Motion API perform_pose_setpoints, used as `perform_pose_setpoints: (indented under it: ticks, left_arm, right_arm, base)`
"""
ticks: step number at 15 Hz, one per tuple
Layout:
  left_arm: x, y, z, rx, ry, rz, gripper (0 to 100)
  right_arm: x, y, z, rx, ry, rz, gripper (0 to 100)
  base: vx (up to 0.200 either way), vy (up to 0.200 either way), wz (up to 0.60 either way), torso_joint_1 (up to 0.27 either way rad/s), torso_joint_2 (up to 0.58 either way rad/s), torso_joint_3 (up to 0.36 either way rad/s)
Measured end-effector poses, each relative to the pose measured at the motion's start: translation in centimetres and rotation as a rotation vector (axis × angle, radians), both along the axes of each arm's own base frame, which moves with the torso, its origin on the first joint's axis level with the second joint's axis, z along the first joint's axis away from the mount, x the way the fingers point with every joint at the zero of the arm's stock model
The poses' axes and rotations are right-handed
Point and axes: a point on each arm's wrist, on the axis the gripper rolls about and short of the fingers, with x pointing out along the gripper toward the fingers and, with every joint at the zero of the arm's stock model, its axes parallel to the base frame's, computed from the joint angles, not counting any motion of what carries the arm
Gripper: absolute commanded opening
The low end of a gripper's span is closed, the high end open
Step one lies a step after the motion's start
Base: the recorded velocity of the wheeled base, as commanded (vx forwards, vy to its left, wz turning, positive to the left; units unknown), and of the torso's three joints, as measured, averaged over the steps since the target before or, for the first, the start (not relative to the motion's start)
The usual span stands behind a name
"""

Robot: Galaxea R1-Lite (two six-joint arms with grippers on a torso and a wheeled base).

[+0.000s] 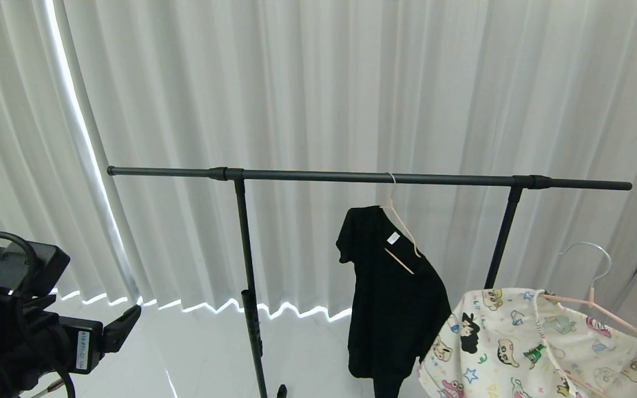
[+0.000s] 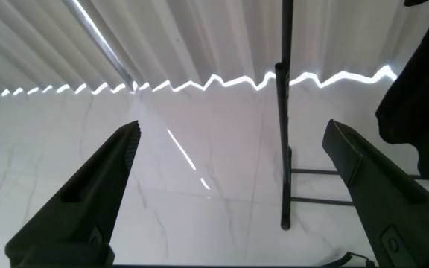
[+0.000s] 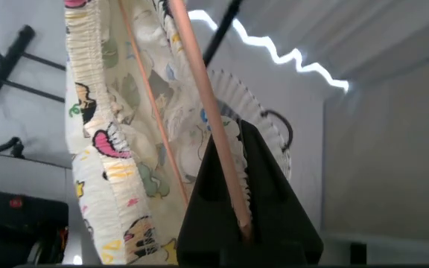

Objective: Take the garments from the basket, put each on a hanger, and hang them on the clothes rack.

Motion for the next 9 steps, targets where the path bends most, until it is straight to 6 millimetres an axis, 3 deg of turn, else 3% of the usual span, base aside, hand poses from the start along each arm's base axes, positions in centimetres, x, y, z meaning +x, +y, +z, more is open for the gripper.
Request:
perform_pose_setpoints:
  ticks: [4, 9]
  left_arm:
    - [0.0, 0.0, -0.3, 0.006, 0.013, 0.002, 100]
    - [-0.3, 0.1, -0.6, 0.069, 0.025, -0.03, 100]
  right_arm:
    - [-0.2, -1.5, -0.3, -0.023, 0.011, -0.152, 0]
    - [0.1, -1.8, 0.2, -0.014, -0.021, -0.174, 0]
  base:
    - [0.0, 0.0, 0.0, 0.0, 0.0, 0.0]
    - [0.0, 0.0, 0.0, 0.0, 0.0, 0.0]
